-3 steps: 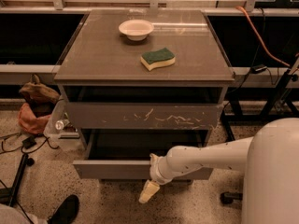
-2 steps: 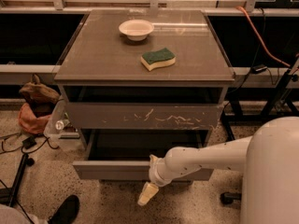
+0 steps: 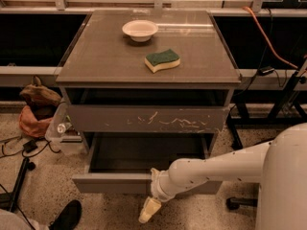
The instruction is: Open middle drawer
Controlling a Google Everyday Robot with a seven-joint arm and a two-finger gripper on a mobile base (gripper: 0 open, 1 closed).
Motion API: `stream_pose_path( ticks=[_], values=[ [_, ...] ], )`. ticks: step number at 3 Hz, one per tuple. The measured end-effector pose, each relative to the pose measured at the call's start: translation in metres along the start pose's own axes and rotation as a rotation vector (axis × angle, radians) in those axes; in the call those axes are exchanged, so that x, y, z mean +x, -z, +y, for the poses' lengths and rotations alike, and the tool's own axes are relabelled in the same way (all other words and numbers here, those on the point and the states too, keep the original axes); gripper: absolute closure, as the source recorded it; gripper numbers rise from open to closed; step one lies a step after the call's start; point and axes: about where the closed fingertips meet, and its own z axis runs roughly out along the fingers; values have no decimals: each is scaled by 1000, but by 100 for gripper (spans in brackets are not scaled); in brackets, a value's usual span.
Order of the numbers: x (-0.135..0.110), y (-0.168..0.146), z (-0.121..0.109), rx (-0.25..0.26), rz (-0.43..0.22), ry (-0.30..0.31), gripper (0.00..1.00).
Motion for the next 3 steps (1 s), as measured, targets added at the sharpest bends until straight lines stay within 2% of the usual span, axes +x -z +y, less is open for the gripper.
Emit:
stream_pose_path(
  ticks=[1, 2, 3],
  values=[
    [2, -8, 12, -44, -19, -12, 0],
    [0, -5, 12, -45, -19, -12, 0],
    [-5, 13, 47, -103, -11, -57, 0]
  ],
)
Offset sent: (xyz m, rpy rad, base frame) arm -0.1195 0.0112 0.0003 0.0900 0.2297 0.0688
